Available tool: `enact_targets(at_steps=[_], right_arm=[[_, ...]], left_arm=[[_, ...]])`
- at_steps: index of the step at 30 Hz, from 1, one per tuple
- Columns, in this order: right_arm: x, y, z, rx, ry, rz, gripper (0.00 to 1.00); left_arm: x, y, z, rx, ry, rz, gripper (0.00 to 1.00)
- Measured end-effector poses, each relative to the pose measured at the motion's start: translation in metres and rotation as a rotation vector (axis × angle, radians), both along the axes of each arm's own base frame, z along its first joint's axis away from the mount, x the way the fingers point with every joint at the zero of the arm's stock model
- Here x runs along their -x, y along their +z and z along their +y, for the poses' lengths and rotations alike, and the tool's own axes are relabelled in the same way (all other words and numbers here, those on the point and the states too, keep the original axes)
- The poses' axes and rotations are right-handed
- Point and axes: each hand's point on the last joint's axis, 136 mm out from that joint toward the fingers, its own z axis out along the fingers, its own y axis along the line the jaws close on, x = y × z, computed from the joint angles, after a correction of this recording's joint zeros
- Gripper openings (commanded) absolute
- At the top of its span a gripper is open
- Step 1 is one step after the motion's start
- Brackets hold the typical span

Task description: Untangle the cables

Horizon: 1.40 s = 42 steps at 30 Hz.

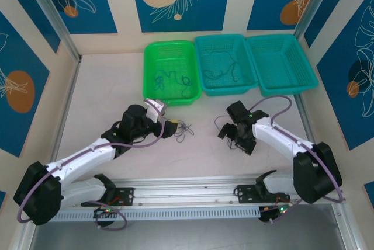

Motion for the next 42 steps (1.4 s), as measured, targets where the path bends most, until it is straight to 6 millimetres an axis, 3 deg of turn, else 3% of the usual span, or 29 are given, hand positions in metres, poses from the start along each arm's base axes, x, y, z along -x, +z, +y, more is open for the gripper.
enact_targets(at_steps=[5,12,18,20,22,26,31,38,42], right_arm=[[-0.010,-0.012,0.001,0.052,0.047,0.013,0.91],[-0.019,-0.029,0.004,0.066,0.078,0.015,0.47],[-0.024,-0.028,0.003,0.041,0.090,-0.042,0.00],[-0.029,-0.019,0.004,0.014,0.102,-0.094,0.00],[-0.037,-0.001,0.005,-0.018,0.117,-0.184,0.00],[-0.053,0.061,0.003,-0.092,0.112,-0.424,0.00],[-0.085,0.157,-0.030,-0.138,-0.012,-0.704,0.00],[-0.148,0.309,-0.076,-0.058,-0.081,-1.058,0.00],[-0.191,0.370,-0.086,0.052,-0.031,-1.201,0.00]], left_arm=[[0.001,0.000,0.001,0.001,0.000,-0.002,0.81],[0.007,-0.004,0.000,0.002,-0.027,0.004,0.82],[0.043,0.016,-0.019,0.091,-0.248,-0.031,0.89],[0.057,0.027,-0.026,0.121,-0.326,-0.058,0.92],[0.070,0.036,-0.030,0.139,-0.391,-0.084,0.94],[0.086,0.041,-0.038,0.149,-0.462,-0.102,0.97],[0.094,0.043,-0.046,0.152,-0.498,-0.112,0.98],[0.092,0.060,-0.053,0.162,-0.512,-0.159,0.98],[0.091,0.062,-0.054,0.159,-0.510,-0.173,0.99]])
